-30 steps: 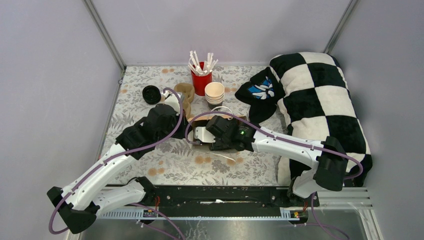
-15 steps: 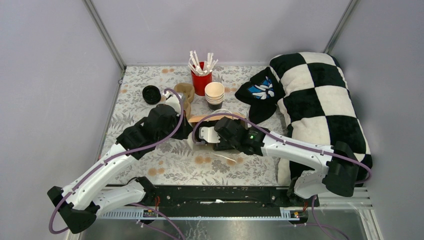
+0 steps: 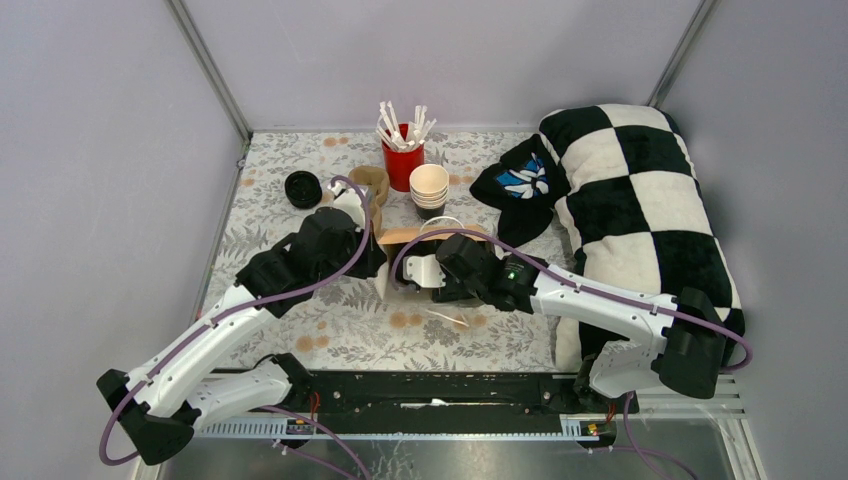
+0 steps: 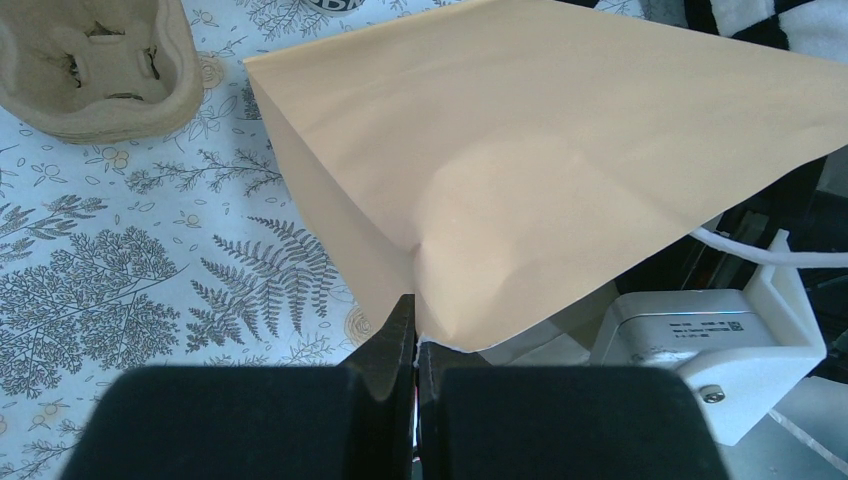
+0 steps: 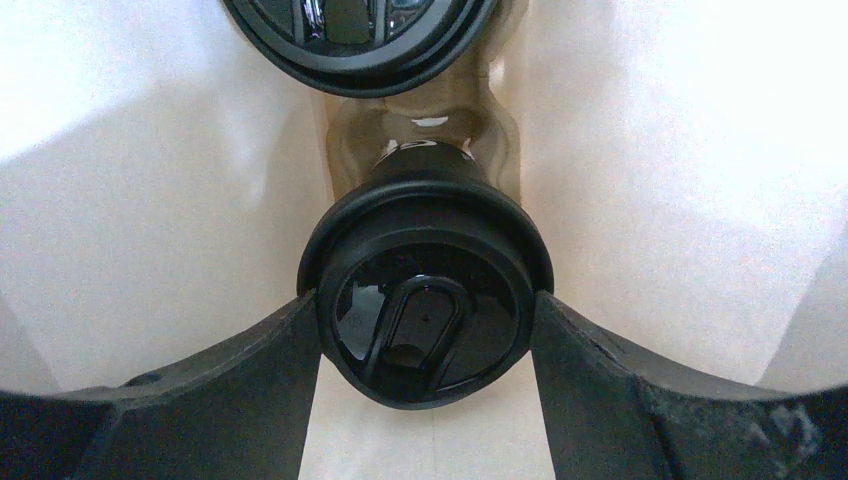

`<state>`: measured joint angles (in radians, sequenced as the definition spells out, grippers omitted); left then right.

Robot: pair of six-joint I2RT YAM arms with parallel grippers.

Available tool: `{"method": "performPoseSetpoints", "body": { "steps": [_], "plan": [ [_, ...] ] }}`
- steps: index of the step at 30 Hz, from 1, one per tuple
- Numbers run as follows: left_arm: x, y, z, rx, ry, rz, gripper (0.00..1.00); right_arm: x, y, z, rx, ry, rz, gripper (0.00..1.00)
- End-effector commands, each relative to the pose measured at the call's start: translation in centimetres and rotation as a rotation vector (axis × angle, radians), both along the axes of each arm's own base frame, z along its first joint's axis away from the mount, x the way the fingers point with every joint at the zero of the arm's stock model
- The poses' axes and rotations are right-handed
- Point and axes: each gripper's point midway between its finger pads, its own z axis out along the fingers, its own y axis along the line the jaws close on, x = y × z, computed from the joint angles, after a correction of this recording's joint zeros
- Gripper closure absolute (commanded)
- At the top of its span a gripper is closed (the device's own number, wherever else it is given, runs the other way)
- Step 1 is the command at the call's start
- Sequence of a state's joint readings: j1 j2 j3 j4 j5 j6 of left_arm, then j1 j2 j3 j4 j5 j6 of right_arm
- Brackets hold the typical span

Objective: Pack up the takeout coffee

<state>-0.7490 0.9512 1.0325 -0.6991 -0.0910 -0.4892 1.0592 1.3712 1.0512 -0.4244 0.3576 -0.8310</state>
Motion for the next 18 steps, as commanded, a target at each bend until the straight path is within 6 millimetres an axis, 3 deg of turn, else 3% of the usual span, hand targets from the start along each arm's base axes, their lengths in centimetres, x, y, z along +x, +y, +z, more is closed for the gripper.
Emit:
{"method": "performPoseSetpoints", "body": {
  "steps": [1,12,15,18],
  "plan": [
    [0.1,0.0,0.5,0.026,-0.012,-0.016,1.0,1.8,0.3,3.4,0.034,-0.104,-0.021,0.75],
    [0.4,-0.1,1.1,0.059,-0.045,-0.058,1.0,1.6,0.5,2.3,0.06,-0.095,-0.024,0.74],
    [0.3,-1.0,1.8,0.031,-0.062,-0.107,1.0,1.4,0.1,1.0,0.037,-0.078,-0.029,0.74],
    [0.3,-1.5,2.1,0.024,-0.073,-0.135,1.0,1.5,-0.1,1.0,0.052,-0.084,-0.049,0.73]
  ]
}}
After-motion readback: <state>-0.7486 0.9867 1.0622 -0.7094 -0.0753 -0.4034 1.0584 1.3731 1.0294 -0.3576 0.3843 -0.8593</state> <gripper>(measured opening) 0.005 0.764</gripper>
